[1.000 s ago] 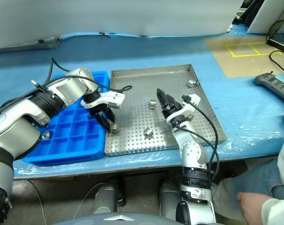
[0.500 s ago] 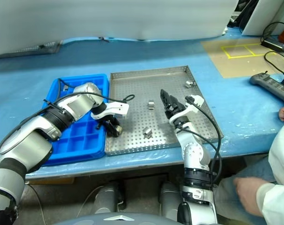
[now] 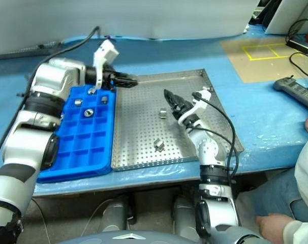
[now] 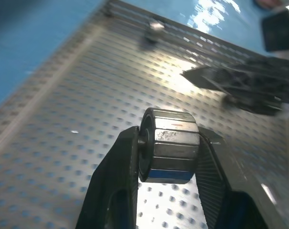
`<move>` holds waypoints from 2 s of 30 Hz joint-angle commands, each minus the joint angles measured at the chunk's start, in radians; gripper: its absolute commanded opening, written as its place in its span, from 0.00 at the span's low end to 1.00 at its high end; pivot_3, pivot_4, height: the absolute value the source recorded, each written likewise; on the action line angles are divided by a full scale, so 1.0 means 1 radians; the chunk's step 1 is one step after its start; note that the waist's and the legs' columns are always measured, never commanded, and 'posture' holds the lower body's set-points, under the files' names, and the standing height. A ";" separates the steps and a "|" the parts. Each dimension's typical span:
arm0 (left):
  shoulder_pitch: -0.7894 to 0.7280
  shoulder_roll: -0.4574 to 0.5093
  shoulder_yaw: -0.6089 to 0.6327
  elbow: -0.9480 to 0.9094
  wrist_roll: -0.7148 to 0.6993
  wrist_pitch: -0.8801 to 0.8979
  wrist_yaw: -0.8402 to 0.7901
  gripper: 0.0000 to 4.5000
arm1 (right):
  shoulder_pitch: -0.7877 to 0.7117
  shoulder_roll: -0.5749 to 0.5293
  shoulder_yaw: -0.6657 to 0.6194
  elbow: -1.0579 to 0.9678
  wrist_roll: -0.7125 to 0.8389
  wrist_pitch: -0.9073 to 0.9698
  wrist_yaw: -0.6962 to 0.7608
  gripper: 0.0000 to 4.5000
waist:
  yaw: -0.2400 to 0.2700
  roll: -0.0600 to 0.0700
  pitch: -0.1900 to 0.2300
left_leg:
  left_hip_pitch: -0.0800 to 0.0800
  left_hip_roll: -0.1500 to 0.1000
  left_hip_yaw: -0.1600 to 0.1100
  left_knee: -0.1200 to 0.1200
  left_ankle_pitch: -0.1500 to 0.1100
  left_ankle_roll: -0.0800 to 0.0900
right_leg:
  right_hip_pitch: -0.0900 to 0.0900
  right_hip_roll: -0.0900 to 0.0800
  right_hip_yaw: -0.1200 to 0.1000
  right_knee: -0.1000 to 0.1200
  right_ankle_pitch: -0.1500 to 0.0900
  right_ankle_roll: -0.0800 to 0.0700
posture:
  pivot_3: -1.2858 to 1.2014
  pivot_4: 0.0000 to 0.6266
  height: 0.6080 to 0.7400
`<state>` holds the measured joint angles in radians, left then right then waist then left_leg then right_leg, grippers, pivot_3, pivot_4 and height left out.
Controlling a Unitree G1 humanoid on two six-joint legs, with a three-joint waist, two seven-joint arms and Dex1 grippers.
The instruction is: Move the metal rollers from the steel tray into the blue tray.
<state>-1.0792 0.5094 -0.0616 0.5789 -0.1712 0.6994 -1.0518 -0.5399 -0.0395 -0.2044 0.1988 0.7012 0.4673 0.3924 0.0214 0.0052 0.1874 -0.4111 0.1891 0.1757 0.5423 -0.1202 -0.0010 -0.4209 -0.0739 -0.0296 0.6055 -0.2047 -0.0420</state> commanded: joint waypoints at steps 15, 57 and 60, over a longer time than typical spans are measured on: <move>0.770 -0.077 0.479 -0.803 -0.252 0.019 0.473 0.28 | -0.130 0.001 0.067 0.151 -0.057 0.072 0.156 0.78 | 0.118 -0.002 0.001 | -0.007 0.012 -0.002 0.002 0.002 -0.004 | 0.000 -0.002 -0.012 0.002 -0.003 0.002 | 0.58 0.24 1.00; 0.032 -0.279 -0.434 0.308 0.152 -0.820 -0.424 0.79 | 0.266 -0.073 -0.151 -0.470 0.051 0.134 -0.178 0.78 | -0.021 -0.002 0.000 | -0.003 0.004 0.005 0.004 0.001 -0.001 | -0.001 -0.001 0.002 0.001 0.000 0.004 | 0.32 0.24 1.00; 0.035 -0.303 -0.409 0.336 0.155 -0.844 -0.439 0.79 | 0.274 -0.074 -0.148 -0.478 0.057 0.131 -0.191 0.78 | -0.030 -0.002 0.000 | -0.003 0.004 0.005 0.004 0.001 -0.001 | -0.001 -0.001 0.002 0.001 0.000 0.004 | 0.32 0.24 1.00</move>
<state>-1.0313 0.2135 -0.5079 0.9172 -0.0095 -0.1159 -1.4794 -0.2636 -0.1127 -0.3503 -0.2322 0.7340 0.6068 0.2091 -0.0087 0.0031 0.1877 -0.4140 0.1931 0.1809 0.5463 -0.1193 -0.0018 -0.4220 -0.0748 -0.0280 0.6063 -0.2046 -0.0377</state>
